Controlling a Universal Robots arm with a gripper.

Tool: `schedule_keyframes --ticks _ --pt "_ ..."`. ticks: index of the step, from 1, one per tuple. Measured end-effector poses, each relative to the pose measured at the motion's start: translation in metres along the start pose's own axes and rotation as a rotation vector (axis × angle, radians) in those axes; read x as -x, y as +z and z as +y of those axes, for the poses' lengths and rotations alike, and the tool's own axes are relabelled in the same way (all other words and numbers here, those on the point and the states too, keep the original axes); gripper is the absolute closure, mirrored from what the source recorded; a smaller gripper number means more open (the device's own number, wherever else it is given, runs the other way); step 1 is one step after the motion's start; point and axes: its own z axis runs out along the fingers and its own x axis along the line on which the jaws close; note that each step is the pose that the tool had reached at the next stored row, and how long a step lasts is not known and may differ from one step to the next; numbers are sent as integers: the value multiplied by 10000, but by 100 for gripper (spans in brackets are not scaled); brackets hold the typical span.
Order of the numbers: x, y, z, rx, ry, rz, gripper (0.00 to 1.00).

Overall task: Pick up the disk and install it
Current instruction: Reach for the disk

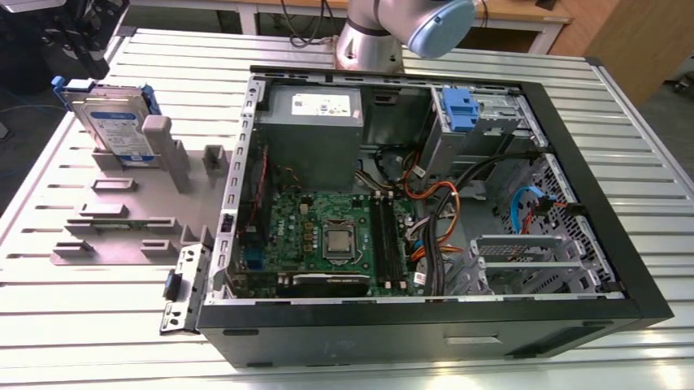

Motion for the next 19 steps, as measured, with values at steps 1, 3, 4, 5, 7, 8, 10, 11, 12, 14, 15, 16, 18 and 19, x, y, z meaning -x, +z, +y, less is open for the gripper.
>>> schedule_keyframes --ticks 1,3,4,5,7,8,10,11,12,14,15,16,18,19 --pt "0 0 0 0 0 0 89" --pt "-1 0 0 0 -1 0 89" --pt "-4 0 2 0 1 0 89" --pt "-8 1 5 0 1 0 89" --pt "-17 2 13 0 0 1 89" --pt "-21 4 21 0 0 0 89" --pt "-29 7 52 0 -1 0 89" --pt "-34 9 68 0 0 0 89" --pt "-39 11 81 0 0 0 89" --pt "-58 16 96 0 1 0 89" --pt "-77 19 99 0 1 0 89" --pt "-97 23 99 0 -2 1 89" --pt "-133 30 99 0 -28 3 89" --pt "-144 33 99 0 -62 5 89"
